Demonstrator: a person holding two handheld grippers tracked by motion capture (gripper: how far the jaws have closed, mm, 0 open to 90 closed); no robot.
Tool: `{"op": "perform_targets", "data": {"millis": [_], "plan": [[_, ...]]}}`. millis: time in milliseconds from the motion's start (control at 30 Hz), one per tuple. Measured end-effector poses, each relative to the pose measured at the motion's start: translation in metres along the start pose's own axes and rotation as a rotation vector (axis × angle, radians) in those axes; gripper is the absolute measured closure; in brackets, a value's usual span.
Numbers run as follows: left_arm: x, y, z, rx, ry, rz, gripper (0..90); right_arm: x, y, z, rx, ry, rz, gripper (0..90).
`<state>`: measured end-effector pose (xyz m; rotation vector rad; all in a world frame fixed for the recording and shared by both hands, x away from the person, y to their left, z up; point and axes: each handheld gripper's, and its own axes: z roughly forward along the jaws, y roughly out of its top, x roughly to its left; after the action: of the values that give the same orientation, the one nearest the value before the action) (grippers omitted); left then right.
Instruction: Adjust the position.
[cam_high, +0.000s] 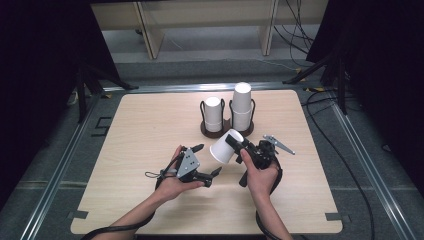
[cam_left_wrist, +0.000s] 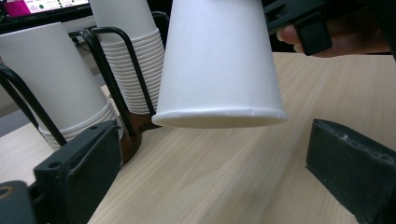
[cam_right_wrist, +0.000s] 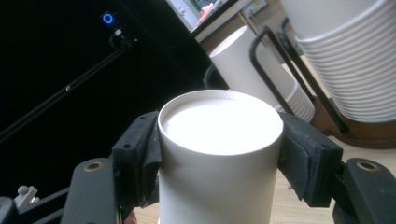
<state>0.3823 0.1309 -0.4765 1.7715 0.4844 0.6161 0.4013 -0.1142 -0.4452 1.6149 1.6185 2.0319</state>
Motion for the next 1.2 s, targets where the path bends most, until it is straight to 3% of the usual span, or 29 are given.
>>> {"op": "perform_targets", "data": {"millis": [400, 433, 500, 533, 567, 667, 700, 800, 900, 967, 1000, 1033, 1067, 1200], "plan": [[0.002, -0.002, 0.018, -0.034, -0.066, -0.026, 1.6, -0.017, 0.003, -0.004, -0.021, -0.008, 0.099, 34.5], [0.003, -0.002, 0.019, -0.032, -0.073, -0.022, 1.6, -0.015, 0.004, -0.006, -0.007, -0.01, 0.145, 34.5], [0.003, -0.002, 0.023, -0.045, -0.081, -0.041, 1.7, -0.016, 0.006, -0.007, -0.009, -0.015, 0.152, 34.5], [0.004, -0.002, 0.024, -0.038, -0.082, -0.037, 1.7, -0.014, 0.006, -0.007, -0.015, 0.004, 0.199, 34.5], [0.003, -0.002, 0.026, -0.044, -0.085, -0.032, 1.6, -0.018, 0.007, -0.006, -0.036, 0.0, 0.127, 34.5], [0.003, -0.001, 0.031, -0.034, -0.093, -0.027, 1.0, -0.017, 0.008, -0.006, -0.033, -0.006, 0.146, 34.5], [0.003, -0.001, 0.033, -0.044, -0.098, -0.028, 0.9, -0.018, 0.007, -0.006, -0.044, 0.021, 0.147, 34.5], [0.001, 0.001, 0.039, -0.041, -0.1, -0.029, 0.5, -0.015, 0.008, -0.007, -0.034, 0.004, 0.191, 34.5], [0.0, 0.002, 0.044, -0.037, -0.098, -0.026, 0.1, -0.019, 0.008, -0.008, -0.04, -0.005, 0.157, 34.5], [0.0, 0.003, 0.047, -0.049, -0.102, -0.026, 0.1, -0.019, 0.008, -0.009, -0.039, -0.012, 0.165, 34.5], [0.0, 0.004, 0.047, -0.044, -0.1, -0.02, 0.1, -0.016, 0.008, -0.01, -0.035, 0.001, 0.215, 34.5], [0.0, 0.004, 0.048, -0.047, -0.097, -0.022, 0.1, -0.019, 0.008, -0.01, -0.042, -0.006, 0.179, 34.5], [0.0, 0.004, 0.048, -0.053, -0.097, -0.028, 0.1, -0.021, 0.008, -0.01, -0.047, -0.004, 0.172, 34.5], [0.002, 0.005, 0.05, -0.054, -0.098, -0.03, 0.7, -0.02, 0.006, -0.01, -0.035, -0.002, 0.202, 34.5]]}}
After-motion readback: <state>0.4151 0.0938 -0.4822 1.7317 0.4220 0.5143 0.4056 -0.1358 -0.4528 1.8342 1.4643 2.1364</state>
